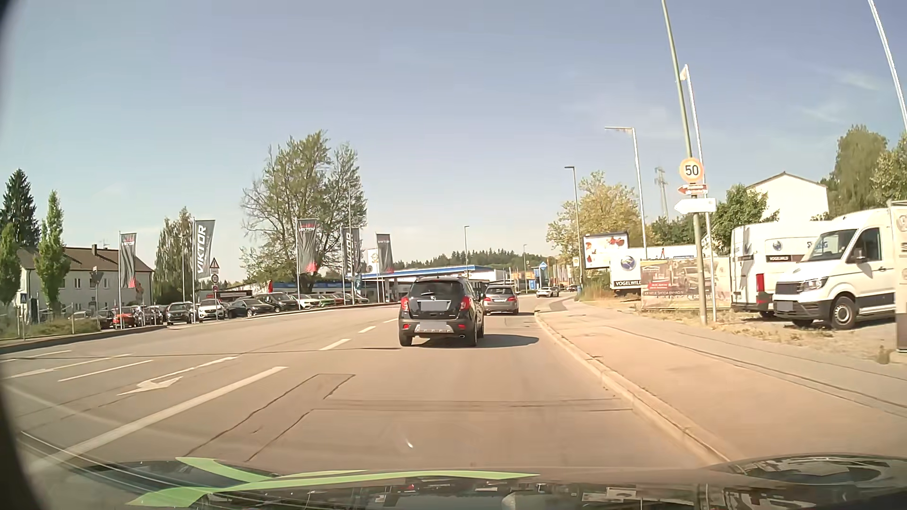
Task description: Follow the waypoints while adhering to traffic rules and regulations
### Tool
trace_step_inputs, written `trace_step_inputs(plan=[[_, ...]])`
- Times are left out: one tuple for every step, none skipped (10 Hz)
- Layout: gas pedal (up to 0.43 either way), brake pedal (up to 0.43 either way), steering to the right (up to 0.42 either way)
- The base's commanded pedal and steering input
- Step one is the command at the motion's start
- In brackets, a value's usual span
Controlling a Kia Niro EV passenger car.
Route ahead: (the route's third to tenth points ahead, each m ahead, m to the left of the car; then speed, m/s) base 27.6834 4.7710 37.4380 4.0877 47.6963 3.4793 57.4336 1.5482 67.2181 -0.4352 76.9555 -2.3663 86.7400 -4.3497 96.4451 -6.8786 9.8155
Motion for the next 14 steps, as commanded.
trace_step_inputs(plan=[[0.150, 0.000, -0.001], [0.150, 0.000, -0.001], [0.150, 0.000, -0.001], [0.150, 0.000, -0.002], [0.138, 0.000, -0.002], [0.118, 0.000, -0.001], [0.118, 0.000, -0.001], [0.118, 0.000, -0.002], [0.118, 0.000, -0.001], [0.098, 0.000, -0.001], [0.098, 0.000, 0.000], [0.098, 0.000, 0.000], [0.098, 0.000, 0.000], [0.098, 0.000, 0.001]])
